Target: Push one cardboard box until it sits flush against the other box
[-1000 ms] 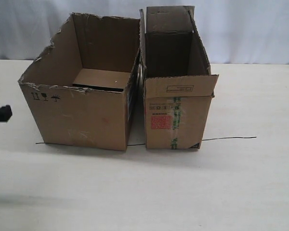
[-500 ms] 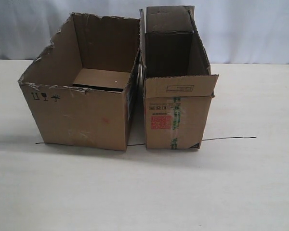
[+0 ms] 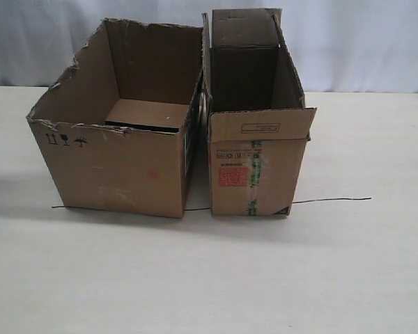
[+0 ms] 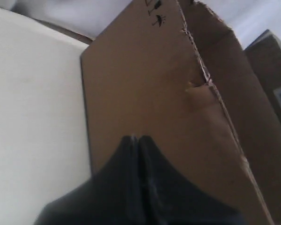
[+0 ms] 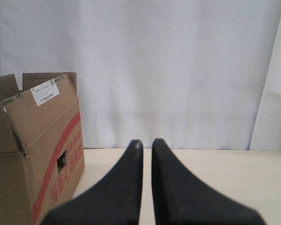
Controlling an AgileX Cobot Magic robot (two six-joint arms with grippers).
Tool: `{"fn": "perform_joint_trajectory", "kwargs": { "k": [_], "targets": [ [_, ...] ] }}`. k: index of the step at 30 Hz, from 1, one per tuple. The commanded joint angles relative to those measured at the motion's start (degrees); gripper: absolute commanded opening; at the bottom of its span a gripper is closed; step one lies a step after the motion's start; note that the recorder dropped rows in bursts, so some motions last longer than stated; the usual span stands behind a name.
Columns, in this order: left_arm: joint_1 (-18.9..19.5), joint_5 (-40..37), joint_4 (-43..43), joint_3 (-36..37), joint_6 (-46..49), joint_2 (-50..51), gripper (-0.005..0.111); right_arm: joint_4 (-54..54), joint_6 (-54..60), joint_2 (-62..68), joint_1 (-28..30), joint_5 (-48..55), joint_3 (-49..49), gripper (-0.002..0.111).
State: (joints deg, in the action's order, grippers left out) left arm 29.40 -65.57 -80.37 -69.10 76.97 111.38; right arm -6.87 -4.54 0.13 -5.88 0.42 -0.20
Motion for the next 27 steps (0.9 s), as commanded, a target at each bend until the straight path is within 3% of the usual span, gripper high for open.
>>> {"fn": "perform_joint_trajectory", "kwargs": {
  "k": [1, 10, 19, 27],
  "targets": [
    [0.8, -4.4, -2.2, -0.3, 4.9, 7.0, 0.000, 0.0, 0.3, -0.1, 0.4, 0.2, 0.2, 0.005],
    [-0.9, -4.4, -1.0, -0.3, 8.2, 15.0, 0.000, 0.0, 0.3, -0.1, 0.4, 0.2, 0.2, 0.005],
    [-8.1, -4.4, 0.6, -0.3, 11.4, 15.8, 0.000, 0.0, 0.3, -0.1, 0.4, 0.2, 0.2, 0.005],
    [-10.9, -4.4, -4.4, -0.3, 11.4, 16.0, 0.000, 0.0, 0.3, -0.1, 0.4, 0.2, 0.2, 0.005]
  ]
}}
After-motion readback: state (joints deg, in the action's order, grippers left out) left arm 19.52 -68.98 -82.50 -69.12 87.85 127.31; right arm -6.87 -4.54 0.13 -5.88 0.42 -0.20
